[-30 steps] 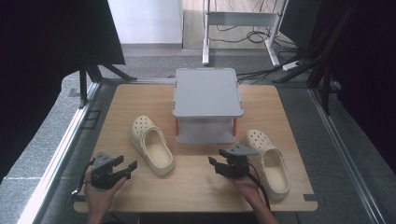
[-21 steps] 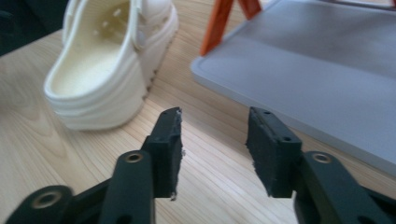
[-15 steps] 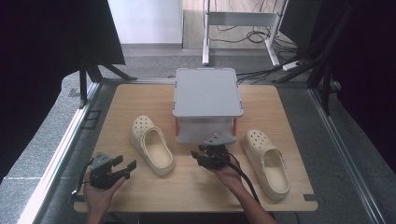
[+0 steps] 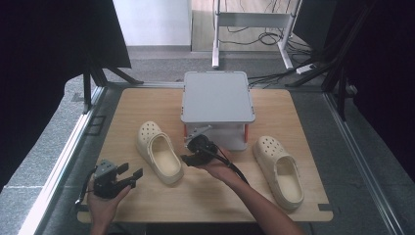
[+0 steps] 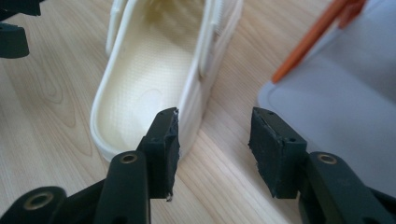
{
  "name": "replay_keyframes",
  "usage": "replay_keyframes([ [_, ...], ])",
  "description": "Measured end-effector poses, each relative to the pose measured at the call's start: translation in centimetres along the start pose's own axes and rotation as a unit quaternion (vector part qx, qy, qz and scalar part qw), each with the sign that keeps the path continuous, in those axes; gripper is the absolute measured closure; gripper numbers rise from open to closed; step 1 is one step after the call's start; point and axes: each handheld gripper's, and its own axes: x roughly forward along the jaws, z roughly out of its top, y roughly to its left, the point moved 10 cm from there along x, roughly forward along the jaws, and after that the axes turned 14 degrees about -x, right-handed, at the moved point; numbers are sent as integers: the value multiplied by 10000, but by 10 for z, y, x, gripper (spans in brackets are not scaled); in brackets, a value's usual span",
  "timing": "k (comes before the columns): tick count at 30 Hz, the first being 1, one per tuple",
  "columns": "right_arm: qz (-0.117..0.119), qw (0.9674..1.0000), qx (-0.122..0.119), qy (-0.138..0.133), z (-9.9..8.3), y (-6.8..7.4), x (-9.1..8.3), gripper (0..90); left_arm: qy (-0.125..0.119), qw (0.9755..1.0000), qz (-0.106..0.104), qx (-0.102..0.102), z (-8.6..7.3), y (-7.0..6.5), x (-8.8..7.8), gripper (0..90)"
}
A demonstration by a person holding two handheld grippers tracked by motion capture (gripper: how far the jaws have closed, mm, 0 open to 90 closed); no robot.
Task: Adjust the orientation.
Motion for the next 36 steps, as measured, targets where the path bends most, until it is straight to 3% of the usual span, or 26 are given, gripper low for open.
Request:
replay_keyframes([
  [5, 92, 9996, -127, 233, 19, 3, 16, 510, 4, 10000, -4, 4, 0, 0, 0, 379],
  [10, 157, 9991, -165, 356, 25, 4, 26, 499, 0, 10000, 10, -1, 0, 1, -1, 379],
  [22, -43, 9977, -254, 623, 42, -3, 49, 509, 14, 10000, 7, -7, 0, 1, 0, 379],
  [36, -147, 9967, -266, 749, 53, -6, 71, 510, -9, 10000, 1, -20, 0, 3, -1, 380],
])
